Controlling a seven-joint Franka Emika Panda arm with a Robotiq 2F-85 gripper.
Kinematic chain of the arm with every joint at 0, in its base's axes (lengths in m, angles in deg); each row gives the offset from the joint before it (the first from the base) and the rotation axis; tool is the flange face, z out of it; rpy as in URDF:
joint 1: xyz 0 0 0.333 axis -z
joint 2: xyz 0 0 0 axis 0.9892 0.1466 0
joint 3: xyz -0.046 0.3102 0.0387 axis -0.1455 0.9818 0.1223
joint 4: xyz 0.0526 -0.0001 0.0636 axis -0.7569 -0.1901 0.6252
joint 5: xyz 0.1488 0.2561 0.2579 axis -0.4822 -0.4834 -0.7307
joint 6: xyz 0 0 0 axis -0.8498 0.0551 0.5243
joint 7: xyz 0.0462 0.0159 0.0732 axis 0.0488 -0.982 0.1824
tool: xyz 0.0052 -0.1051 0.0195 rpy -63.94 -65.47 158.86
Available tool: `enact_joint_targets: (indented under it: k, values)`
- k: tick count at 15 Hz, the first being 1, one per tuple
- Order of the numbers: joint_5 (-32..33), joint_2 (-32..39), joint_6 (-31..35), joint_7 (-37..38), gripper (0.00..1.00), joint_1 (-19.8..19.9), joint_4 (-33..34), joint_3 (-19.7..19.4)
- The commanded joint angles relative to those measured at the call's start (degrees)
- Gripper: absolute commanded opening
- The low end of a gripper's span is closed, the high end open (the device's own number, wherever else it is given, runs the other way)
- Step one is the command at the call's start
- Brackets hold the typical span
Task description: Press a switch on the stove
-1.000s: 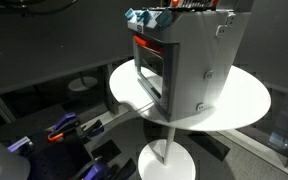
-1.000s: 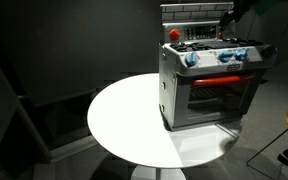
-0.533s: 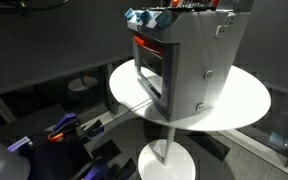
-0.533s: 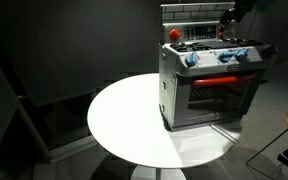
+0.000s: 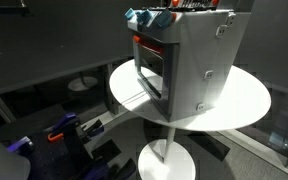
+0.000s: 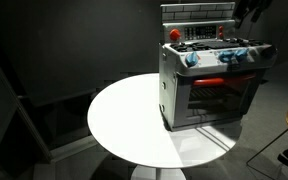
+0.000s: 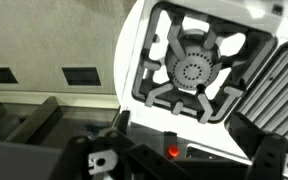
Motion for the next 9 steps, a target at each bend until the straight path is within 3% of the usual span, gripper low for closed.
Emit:
enact_joint_targets:
  k: [1, 5, 9]
  values:
    - [-6.15, -4.78, -10.04, -4.18, 1.0, -0.31, -0.62, -0.21]
    - [-9.83, -7.23, -19.39, -5.28, 1.0, 0.0, 0.13, -0.5]
    - [-9.31, -7.11, -20.28, -4.05, 1.0, 0.16, 0.06, -0.08]
